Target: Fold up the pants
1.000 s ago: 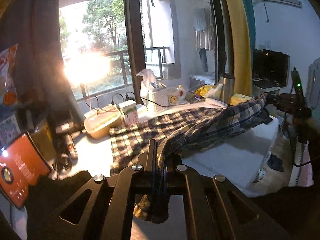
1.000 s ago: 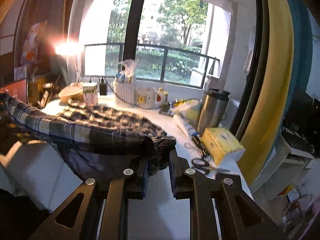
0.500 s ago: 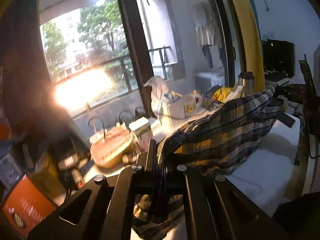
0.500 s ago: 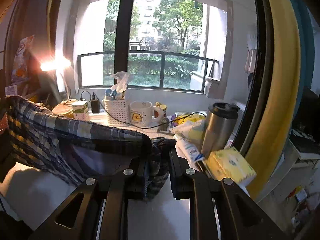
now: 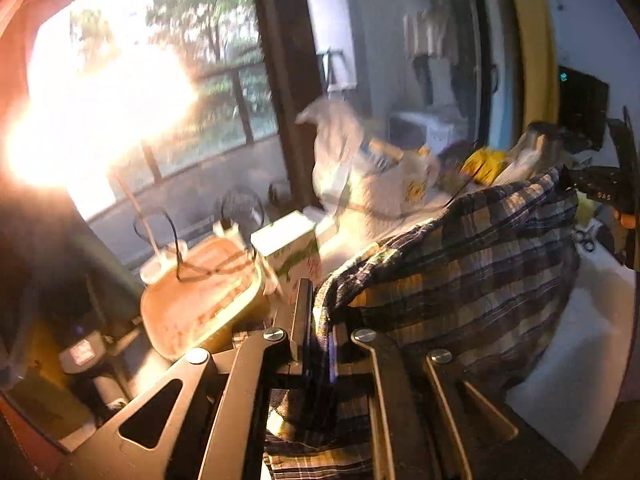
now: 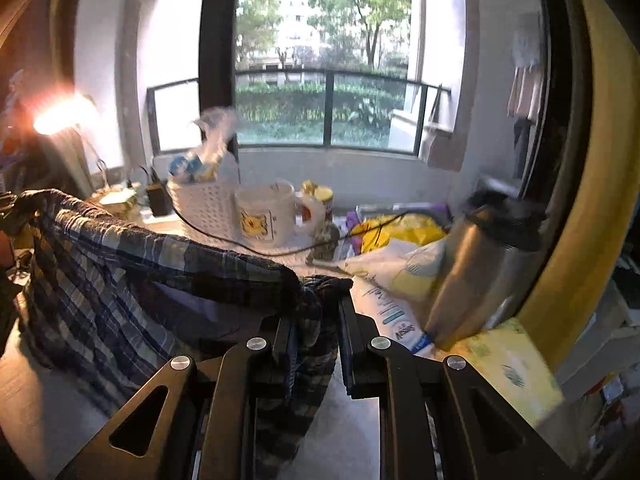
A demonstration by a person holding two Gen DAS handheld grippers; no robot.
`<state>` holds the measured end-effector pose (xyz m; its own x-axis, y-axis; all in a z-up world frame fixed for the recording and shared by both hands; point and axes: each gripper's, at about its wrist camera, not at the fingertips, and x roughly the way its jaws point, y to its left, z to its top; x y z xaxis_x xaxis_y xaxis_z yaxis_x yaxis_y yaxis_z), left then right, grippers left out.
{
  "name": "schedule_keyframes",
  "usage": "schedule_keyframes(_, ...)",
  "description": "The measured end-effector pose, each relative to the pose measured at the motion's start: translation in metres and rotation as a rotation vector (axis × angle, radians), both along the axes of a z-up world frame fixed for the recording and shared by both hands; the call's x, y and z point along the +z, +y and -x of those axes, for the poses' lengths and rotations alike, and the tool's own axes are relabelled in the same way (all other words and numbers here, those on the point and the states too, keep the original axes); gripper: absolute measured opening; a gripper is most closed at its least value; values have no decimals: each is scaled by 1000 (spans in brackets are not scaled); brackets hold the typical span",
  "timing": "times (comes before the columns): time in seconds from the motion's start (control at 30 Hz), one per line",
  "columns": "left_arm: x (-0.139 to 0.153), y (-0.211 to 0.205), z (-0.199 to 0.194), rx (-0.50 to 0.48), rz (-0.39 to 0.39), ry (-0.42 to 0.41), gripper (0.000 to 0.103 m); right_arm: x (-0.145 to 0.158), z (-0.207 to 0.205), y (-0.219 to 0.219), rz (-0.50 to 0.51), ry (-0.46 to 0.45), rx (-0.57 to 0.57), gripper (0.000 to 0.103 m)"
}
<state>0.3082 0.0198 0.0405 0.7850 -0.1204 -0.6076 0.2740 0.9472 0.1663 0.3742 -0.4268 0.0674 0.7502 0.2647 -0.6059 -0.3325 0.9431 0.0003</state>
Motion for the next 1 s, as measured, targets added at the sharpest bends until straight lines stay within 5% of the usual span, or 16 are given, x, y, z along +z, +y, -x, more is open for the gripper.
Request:
schedule_keyframes(0.2,-33,16,-41,112,-18,66,15,-30,-51,23,24,64,22,17)
schedule_keyframes(0.27,-36,20,-48,167,-33,59,48,-36,-62,31,39,79,17,17)
schedule_keyframes(0.33,-37,32,-51,225,-8,60,62,-45,-78,38,68,102,-1,18)
schedule_keyframes(0.43,-38,54,-50,300,22,85,62,-56,-95,47,101,135,-15,20)
schedule_keyframes(0.5,-39,62,-40,337,30,106,62,-59,-97,52,121,129,-21,31)
schedule_keyframes(0.57,-43,69,-26,359,55,146,62,-56,-94,57,143,98,-18,67)
schedule_keyframes(0.6,-47,71,-17,360,73,169,62,-54,-91,60,153,80,-10,71)
schedule_keyframes(0.77,-76,73,30,356,181,333,62,-41,-74,61,168,50,-14,71)
schedule_keyframes(1.0,-90,58,73,317,335,406,62,-34,-24,31,114,81,-79,72)
